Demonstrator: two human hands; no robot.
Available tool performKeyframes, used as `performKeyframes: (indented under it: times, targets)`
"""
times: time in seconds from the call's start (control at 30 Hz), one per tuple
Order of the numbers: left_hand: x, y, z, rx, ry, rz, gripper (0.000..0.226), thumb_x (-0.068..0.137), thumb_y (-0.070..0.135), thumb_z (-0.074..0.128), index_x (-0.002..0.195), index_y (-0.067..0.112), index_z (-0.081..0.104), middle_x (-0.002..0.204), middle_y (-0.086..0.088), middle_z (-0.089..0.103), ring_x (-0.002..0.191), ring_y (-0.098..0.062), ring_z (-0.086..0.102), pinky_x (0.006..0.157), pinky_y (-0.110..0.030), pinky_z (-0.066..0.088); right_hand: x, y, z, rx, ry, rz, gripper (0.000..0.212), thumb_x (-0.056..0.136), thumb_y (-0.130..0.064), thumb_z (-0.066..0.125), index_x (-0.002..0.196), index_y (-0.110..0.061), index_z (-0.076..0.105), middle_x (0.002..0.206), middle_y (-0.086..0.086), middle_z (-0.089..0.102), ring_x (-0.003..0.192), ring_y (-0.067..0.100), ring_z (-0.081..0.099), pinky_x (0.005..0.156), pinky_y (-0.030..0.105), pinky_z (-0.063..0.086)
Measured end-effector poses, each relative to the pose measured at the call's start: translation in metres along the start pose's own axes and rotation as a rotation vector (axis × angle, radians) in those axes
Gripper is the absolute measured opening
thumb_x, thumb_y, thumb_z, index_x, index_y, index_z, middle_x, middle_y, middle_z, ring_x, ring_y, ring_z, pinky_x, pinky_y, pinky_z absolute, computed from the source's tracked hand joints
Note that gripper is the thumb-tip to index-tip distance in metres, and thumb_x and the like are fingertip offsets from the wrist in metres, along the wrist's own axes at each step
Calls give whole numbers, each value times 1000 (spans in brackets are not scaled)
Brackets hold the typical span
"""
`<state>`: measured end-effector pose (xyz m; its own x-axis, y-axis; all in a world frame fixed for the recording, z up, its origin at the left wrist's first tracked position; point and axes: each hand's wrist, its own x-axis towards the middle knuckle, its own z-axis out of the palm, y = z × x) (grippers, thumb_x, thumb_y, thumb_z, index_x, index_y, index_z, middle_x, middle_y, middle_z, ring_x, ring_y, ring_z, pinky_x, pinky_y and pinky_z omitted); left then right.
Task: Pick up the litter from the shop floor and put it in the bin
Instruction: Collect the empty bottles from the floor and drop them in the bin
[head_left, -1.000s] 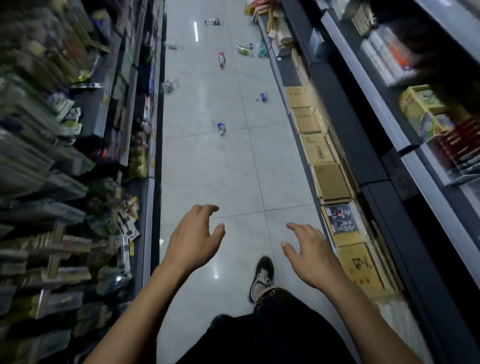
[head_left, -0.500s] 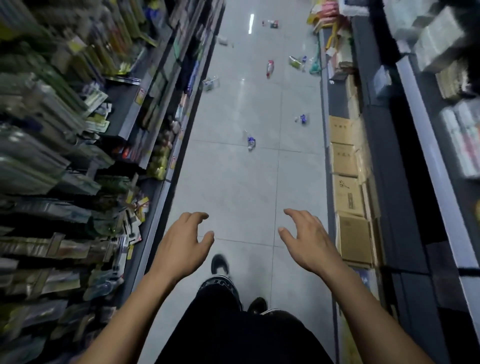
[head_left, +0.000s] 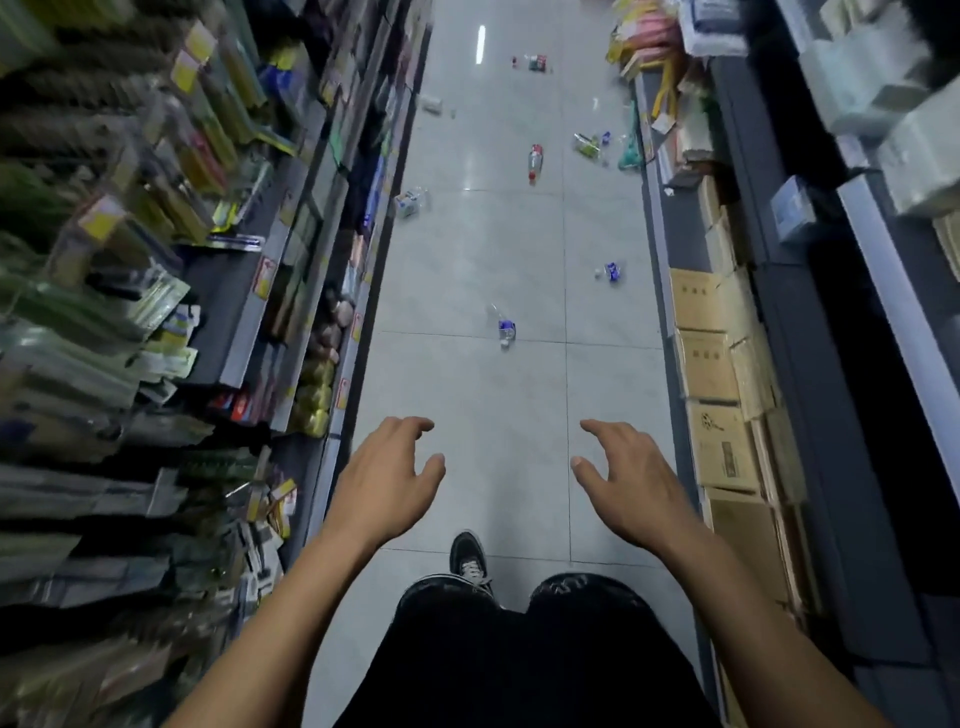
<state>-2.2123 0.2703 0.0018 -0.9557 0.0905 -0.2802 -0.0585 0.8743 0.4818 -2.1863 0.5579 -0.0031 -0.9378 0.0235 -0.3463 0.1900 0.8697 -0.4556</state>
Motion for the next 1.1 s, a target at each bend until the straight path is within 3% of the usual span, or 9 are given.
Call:
performKeyframes:
  times: [0.43, 0.73, 1.1]
  targets:
    - [219, 114, -1, 88, -96, 201, 45, 95, 44, 52, 137, 29, 51, 135, 9, 54, 118, -12, 57, 90, -37, 51, 120, 74, -67, 151, 79, 234, 54, 99, -45, 49, 148, -25, 42, 147, -4, 46, 135, 17, 41, 109, 39, 40]
    - [342, 186, -1, 92, -70, 133, 43, 95, 43, 54, 135, 28, 53, 131, 6, 57, 112, -14, 60, 86, -36, 51, 256, 117, -150, 169, 46, 179, 53, 100, -43, 47, 150, -27, 40, 148, -8, 44, 136, 16, 39, 107, 39, 42]
    - [450, 191, -20, -24, 4, -115, 43, 95, 43, 55, 136, 30, 52, 130, 10, 57, 114, -12, 59, 88, -36, 50, 443, 96, -226, 71, -83, 19, 53, 101, -43, 46, 151, -27, 38, 151, -7, 42, 138, 15, 35, 109, 34, 36]
